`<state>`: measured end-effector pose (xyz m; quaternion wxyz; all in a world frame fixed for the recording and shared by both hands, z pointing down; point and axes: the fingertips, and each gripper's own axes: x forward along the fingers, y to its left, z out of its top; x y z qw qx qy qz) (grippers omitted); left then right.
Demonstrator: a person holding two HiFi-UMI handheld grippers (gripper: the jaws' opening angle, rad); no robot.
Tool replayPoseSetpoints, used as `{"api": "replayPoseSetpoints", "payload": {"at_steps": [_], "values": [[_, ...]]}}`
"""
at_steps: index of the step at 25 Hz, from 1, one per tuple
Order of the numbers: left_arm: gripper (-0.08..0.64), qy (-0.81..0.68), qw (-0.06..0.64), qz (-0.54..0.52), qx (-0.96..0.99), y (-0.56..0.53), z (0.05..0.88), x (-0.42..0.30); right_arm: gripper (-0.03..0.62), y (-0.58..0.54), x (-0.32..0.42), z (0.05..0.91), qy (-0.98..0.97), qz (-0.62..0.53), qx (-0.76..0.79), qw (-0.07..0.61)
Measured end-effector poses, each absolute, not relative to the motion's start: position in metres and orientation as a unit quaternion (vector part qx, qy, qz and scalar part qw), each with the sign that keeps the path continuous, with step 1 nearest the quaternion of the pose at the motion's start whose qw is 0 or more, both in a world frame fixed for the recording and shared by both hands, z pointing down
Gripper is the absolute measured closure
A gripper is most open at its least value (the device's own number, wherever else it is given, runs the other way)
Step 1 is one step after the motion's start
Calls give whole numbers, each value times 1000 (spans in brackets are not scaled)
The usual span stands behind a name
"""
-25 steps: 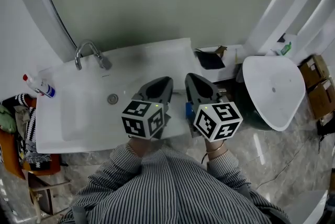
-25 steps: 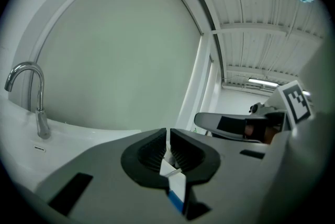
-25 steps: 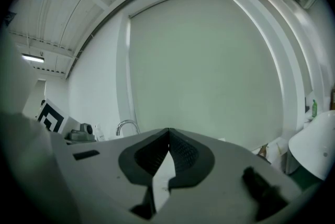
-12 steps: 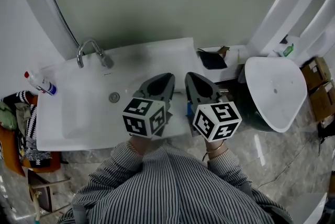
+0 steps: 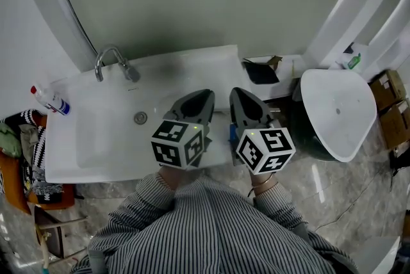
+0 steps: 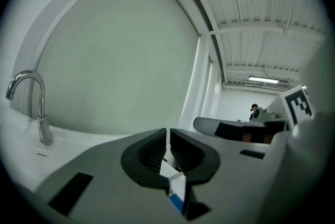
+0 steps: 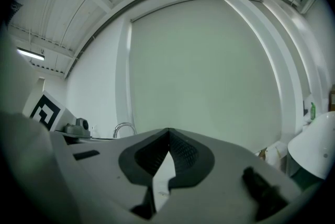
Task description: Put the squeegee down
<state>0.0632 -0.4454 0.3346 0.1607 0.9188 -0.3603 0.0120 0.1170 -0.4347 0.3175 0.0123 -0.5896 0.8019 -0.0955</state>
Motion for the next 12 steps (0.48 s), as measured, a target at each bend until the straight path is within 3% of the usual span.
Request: {"api": "replayPoseSetpoints", "payload": {"at_steps": [12], "values": [[529, -356, 164, 15, 920, -442, 337, 64, 577, -431, 116, 321, 799, -95, -594, 4]]}}
